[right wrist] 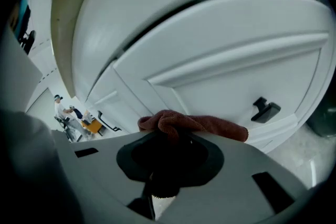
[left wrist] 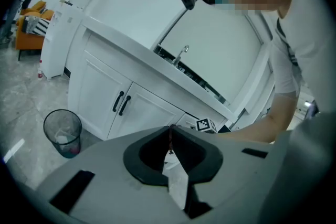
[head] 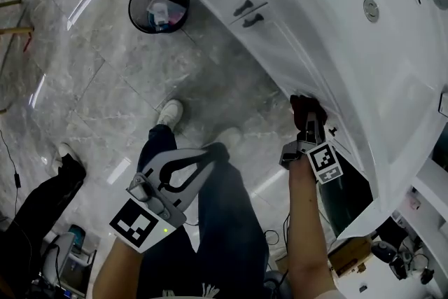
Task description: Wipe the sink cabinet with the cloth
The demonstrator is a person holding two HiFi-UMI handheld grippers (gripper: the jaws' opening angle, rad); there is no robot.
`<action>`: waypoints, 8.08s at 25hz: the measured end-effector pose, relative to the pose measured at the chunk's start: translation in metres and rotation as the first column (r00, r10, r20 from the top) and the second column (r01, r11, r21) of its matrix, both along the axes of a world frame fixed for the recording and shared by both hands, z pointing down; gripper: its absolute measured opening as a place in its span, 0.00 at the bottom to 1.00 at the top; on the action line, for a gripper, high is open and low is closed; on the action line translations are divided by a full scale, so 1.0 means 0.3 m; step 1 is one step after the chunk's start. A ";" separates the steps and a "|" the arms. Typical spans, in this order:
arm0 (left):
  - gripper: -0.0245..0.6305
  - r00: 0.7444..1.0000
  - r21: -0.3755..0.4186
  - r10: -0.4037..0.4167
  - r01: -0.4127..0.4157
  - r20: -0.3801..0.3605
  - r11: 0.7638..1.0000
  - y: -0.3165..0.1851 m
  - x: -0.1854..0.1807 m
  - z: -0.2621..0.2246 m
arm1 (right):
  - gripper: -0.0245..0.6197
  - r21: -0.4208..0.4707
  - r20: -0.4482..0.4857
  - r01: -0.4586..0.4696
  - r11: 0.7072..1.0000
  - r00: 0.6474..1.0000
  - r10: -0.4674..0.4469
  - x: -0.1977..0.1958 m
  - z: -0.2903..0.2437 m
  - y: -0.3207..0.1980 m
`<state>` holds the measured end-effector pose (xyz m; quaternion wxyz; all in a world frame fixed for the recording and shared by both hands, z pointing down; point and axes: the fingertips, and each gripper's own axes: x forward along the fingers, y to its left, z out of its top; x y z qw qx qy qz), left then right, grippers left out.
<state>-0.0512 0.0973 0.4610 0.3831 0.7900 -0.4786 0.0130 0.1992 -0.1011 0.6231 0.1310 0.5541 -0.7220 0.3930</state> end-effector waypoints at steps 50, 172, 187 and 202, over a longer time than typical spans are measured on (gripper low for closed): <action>0.06 0.947 -0.090 0.318 -0.314 0.043 0.945 0.049 0.252 0.143 | 0.15 0.083 -0.247 -0.195 0.977 0.946 0.210 0.766 0.067 0.163; 0.06 0.958 -0.107 0.286 -0.284 0.004 0.953 0.058 0.170 0.172 | 0.14 0.079 -0.250 0.027 0.996 0.968 -0.007 0.095 -0.020 0.012; 0.06 0.954 -0.141 0.299 -0.292 0.032 0.946 0.047 0.170 0.211 | 0.13 0.058 -0.366 0.100 0.993 0.928 -0.072 0.109 0.174 0.017; 0.06 0.922 -0.135 0.387 -0.382 0.011 0.914 0.039 0.347 0.218 | 0.12 0.047 -0.374 -0.034 0.998 0.926 0.050 0.436 0.171 0.074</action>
